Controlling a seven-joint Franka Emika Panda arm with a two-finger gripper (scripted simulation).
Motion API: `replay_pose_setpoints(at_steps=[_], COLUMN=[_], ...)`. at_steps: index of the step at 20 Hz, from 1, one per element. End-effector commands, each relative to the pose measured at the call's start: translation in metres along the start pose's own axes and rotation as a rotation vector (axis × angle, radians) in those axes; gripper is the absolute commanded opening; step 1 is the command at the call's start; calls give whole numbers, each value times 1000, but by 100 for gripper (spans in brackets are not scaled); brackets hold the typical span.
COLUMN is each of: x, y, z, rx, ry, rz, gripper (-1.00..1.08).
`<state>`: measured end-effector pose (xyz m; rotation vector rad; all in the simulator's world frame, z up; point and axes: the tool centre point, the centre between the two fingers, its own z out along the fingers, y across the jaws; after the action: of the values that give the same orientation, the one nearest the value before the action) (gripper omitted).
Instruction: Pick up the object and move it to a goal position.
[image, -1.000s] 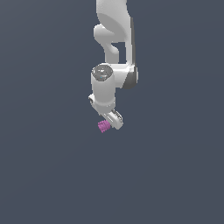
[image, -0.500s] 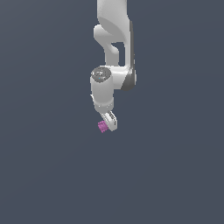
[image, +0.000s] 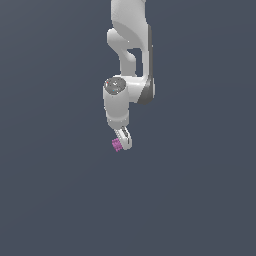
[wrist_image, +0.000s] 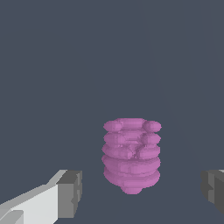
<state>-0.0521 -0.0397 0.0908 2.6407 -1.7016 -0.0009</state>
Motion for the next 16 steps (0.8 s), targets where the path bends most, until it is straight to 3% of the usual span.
replay_pose_setpoints(at_steps=[1,16], x=[0,0], y=[0,1], z=[0,49], rx=[0,0], ry=[0,0], rz=[0,5], gripper=[100,100])
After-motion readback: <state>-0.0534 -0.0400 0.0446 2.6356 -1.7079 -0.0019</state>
